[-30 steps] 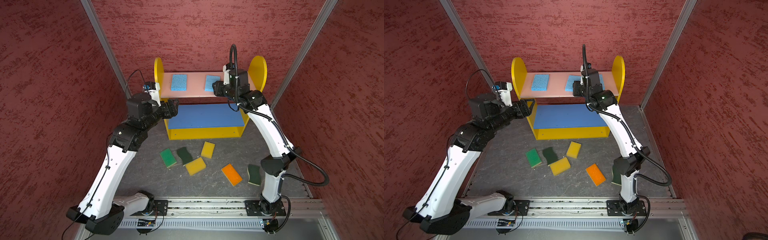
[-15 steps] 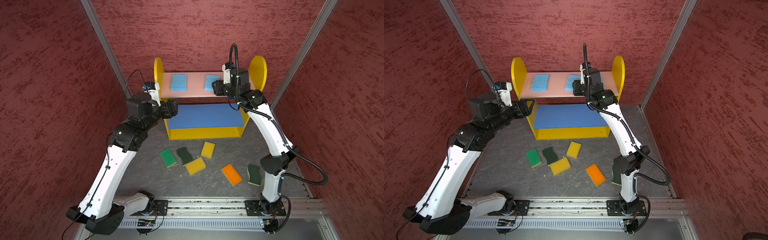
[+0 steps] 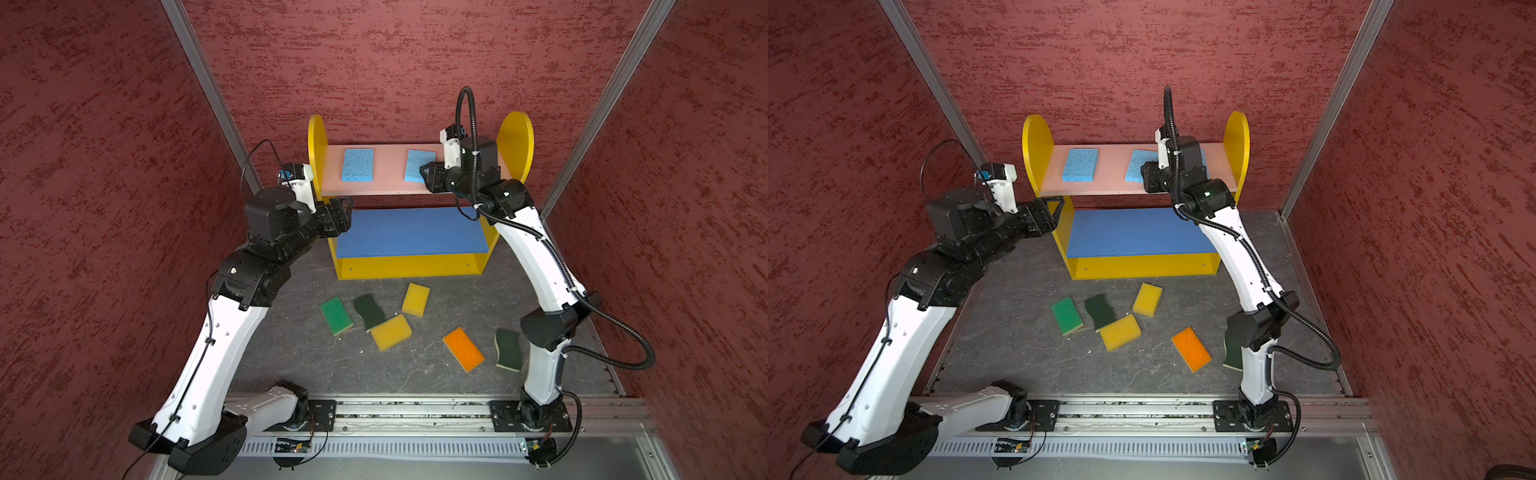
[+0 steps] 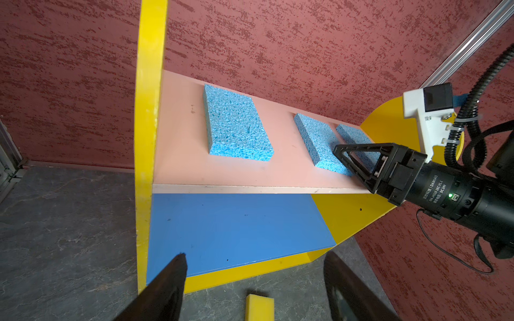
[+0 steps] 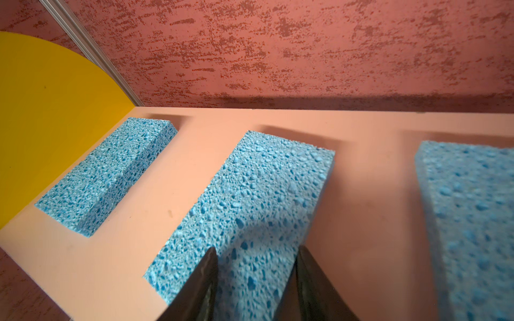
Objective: Arrange cleaning sponges on a shelf
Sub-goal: Rotate the cleaning sponge on the shelf.
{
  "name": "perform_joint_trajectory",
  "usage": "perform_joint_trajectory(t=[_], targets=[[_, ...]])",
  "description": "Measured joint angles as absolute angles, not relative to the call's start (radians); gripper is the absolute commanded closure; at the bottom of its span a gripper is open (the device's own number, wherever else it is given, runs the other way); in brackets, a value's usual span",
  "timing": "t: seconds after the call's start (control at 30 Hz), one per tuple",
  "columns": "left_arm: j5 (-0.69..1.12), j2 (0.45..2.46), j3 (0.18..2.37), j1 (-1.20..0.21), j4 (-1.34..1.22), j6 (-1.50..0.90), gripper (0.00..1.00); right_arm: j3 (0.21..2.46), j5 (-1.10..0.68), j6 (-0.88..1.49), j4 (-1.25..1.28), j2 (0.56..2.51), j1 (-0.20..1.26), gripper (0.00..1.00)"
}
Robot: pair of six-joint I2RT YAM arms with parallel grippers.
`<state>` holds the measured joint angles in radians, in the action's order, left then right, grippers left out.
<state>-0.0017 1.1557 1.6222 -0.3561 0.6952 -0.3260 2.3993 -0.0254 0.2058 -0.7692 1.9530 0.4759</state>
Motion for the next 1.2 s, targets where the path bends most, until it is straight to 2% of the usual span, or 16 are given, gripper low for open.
perform_joint_trajectory(t=[0.67, 1.03, 1.2], targets=[[-0.001, 1.156, 1.616, -0.352, 0.695, -0.344, 0.23, 2.423, -0.006, 0.123, -0.781, 1.966, 0.476, 0.53], [-0.001, 1.135, 1.6, -0.35, 0.694, -0.353, 0.23, 2.454, -0.023, 0.112, -0.793, 1.969, 0.476, 0.44], [0.001, 1.124, 1.6, -0.35, 0.695, -0.36, 0.23, 2.454, -0.059, 0.11, -0.799, 1.965, 0.476, 0.44]])
